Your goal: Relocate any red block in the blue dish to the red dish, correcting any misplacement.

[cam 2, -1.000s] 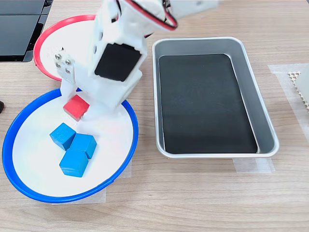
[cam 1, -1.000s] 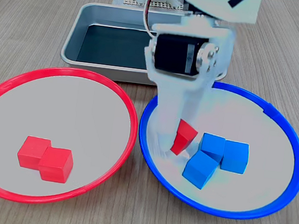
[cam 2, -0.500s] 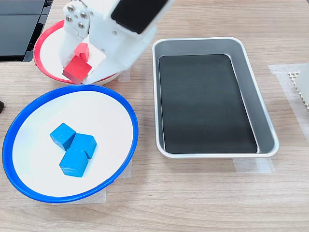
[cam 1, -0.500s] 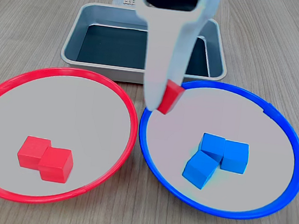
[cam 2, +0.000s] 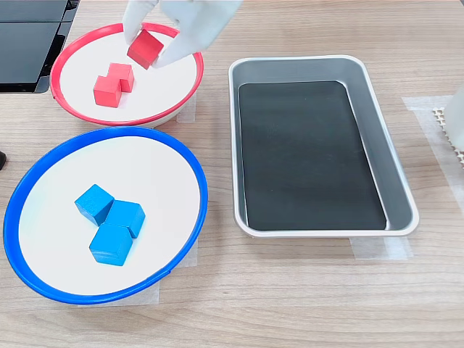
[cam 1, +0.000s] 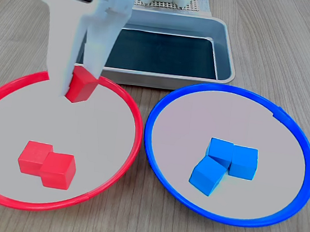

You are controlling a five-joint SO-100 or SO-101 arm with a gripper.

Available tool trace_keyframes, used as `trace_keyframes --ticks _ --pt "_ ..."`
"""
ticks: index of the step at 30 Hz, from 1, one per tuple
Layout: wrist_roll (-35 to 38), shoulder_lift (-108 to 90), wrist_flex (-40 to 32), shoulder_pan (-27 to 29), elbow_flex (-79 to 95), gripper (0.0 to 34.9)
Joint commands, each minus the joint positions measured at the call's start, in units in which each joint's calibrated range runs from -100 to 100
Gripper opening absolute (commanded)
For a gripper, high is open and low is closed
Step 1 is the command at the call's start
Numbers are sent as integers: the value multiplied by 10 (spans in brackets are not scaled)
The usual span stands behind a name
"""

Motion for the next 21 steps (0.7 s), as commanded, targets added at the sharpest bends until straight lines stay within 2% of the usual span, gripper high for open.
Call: trace_keyframes --ticks 1,14,21 --pt "15 13 -7 16 -6 4" --pt "16 153 -5 18 -133 3" --pt "21 174 3 13 -148 9"
